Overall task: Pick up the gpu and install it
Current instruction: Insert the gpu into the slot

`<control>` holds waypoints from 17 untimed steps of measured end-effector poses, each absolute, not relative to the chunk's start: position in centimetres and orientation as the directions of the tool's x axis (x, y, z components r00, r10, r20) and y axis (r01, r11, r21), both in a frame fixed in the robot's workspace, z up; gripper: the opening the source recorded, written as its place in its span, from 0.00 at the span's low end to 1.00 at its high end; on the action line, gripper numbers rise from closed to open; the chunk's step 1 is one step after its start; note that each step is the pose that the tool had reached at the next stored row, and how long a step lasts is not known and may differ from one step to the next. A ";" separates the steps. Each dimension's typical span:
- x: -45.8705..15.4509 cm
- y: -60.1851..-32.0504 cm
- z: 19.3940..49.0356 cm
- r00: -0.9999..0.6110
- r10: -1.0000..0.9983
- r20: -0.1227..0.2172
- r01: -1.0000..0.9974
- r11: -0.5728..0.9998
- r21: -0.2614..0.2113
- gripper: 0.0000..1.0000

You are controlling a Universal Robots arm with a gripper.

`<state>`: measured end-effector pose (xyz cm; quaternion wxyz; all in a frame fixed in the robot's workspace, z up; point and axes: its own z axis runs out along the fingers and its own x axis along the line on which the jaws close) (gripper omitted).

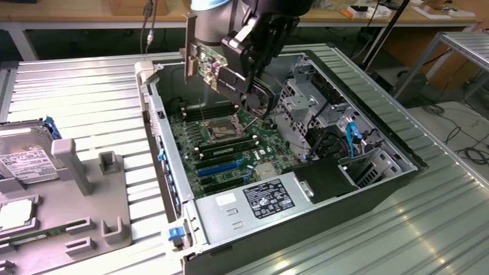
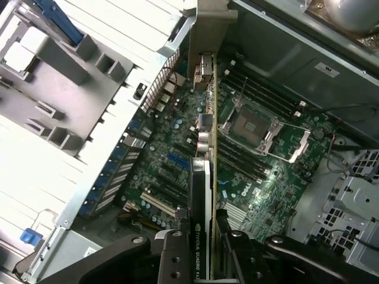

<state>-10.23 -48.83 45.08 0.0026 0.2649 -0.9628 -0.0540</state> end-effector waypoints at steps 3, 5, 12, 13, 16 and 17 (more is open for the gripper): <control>-10.2 -48.8 45.1 -0.848 -0.529 -0.024 -0.529 0.842 0.105 0.27; -10.2 -48.8 45.1 -0.839 -0.543 -0.024 -0.543 0.833 0.105 0.27; -10.2 -48.8 45.1 -0.798 -0.602 -0.024 -0.601 0.792 0.105 0.27; -10.2 -48.8 45.1 -0.793 -0.608 -0.024 -0.607 0.788 0.105 0.27; -10.2 -48.8 45.1 -0.774 -0.633 -0.024 -0.631 0.768 0.105 0.27; -10.2 -48.8 45.1 -0.769 -0.639 -0.024 -0.637 0.764 0.105 0.27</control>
